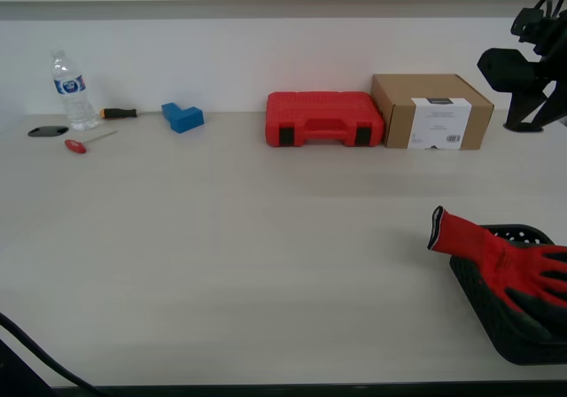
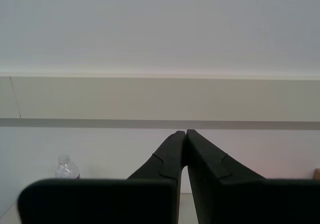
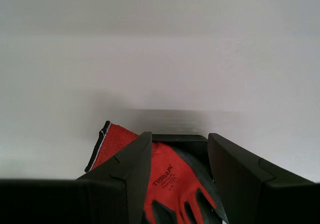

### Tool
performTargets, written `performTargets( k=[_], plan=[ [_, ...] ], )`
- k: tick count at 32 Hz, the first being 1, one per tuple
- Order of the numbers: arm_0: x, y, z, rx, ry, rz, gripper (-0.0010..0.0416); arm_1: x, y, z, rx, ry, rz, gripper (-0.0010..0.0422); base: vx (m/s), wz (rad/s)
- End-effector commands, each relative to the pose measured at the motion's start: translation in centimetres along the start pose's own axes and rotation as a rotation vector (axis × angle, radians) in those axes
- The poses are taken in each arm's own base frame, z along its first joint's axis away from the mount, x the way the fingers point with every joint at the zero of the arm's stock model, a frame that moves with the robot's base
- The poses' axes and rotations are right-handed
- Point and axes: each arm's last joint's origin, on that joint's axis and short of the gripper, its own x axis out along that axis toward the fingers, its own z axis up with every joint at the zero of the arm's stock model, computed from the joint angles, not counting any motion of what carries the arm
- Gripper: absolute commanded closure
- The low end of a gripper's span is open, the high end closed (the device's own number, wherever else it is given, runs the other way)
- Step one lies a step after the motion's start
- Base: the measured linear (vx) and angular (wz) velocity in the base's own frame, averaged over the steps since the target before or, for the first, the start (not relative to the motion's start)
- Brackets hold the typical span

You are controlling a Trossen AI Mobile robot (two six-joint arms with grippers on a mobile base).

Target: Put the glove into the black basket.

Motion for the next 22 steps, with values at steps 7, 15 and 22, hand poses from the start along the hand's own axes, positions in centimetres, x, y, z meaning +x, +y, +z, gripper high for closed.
performTargets(
  k=[7,15,22],
  plan=[
    [-0.04,0.00,0.08,0.000,-0.006,-0.001,0.0252,0.02,0.00,0.08,0.000,-0.005,0.000,0.0412,0.000,0.000],
    [-0.03,0.00,0.10,0.000,-0.009,-0.001,0.0252,0.02,-0.01,0.08,0.000,-0.005,0.000,0.0412,0.000,0.000],
    [-0.03,0.00,0.11,0.000,-0.009,-0.001,0.0252,0.02,0.00,0.08,0.000,-0.005,0.000,0.0412,0.000,0.000]
  ],
)
